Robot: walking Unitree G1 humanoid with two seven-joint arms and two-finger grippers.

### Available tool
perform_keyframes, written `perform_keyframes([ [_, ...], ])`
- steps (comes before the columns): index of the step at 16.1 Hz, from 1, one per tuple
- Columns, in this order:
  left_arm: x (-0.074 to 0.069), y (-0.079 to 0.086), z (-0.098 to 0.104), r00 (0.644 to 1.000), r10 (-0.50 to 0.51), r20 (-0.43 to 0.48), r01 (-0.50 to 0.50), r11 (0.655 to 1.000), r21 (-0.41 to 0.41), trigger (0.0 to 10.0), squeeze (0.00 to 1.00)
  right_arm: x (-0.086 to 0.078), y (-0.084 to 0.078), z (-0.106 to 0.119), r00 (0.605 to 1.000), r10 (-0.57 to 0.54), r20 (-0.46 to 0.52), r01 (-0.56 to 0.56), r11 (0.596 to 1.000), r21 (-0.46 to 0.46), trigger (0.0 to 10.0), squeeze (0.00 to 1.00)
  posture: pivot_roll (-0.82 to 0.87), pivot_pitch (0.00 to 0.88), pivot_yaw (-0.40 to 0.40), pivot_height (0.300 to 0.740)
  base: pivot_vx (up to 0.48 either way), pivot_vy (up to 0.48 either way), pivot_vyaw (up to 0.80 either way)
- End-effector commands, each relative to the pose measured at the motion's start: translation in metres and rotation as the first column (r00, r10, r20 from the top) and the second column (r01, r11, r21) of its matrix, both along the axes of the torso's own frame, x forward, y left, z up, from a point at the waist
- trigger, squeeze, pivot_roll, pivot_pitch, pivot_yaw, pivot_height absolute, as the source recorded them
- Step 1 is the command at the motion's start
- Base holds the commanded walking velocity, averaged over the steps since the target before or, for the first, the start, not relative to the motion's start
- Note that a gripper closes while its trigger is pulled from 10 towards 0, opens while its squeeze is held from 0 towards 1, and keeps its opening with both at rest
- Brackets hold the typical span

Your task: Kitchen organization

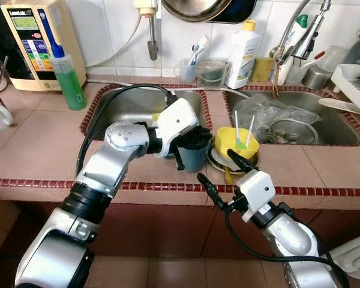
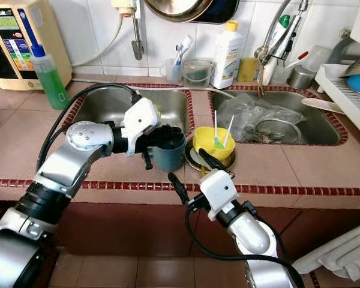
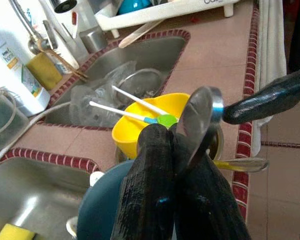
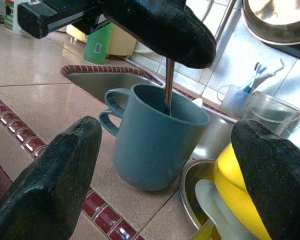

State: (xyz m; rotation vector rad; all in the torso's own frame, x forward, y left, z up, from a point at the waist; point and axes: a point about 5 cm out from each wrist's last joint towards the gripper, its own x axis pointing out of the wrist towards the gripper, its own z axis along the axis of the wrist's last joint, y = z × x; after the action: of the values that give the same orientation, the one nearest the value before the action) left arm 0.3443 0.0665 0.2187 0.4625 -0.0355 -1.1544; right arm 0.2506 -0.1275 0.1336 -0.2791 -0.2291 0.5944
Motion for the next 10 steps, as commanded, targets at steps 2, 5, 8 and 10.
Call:
perform_keyframes([
  [2, 0.005, -0.004, 0.009, 1.000, 0.008, 0.020, -0.008, 1.000, 0.006, 10.0, 0.00, -0.001, 0.001, 0.000, 1.000, -0.005, 0.007, 0.005, 1.000, 0.001, 10.0, 0.00, -0.09, 0.000, 0.047, 0.740, 0.000, 0.000, 0.00],
  [5, 0.013, -0.002, 0.016, 0.995, 0.082, 0.050, -0.081, 0.996, -0.027, 10.0, 0.00, -0.002, 0.002, 0.000, 1.000, -0.007, 0.007, 0.007, 1.000, 0.005, 10.0, 0.00, -0.09, 0.000, 0.050, 0.740, 0.000, 0.000, 0.00],
  [8, 0.017, 0.004, 0.026, 0.992, 0.105, 0.072, -0.101, 0.993, -0.056, 10.0, 0.00, -0.002, 0.002, -0.001, 1.000, -0.006, 0.005, 0.006, 1.000, 0.007, 10.0, 0.00, -0.09, 0.000, 0.047, 0.740, 0.000, 0.000, 0.00],
  [10, 0.019, 0.010, 0.034, 0.990, 0.103, 0.092, -0.099, 0.994, -0.053, 10.0, 0.00, -0.001, 0.003, -0.001, 1.000, -0.002, 0.004, 0.002, 1.000, 0.007, 10.0, 0.00, -0.08, 0.000, 0.046, 0.740, 0.000, 0.000, 0.00],
])
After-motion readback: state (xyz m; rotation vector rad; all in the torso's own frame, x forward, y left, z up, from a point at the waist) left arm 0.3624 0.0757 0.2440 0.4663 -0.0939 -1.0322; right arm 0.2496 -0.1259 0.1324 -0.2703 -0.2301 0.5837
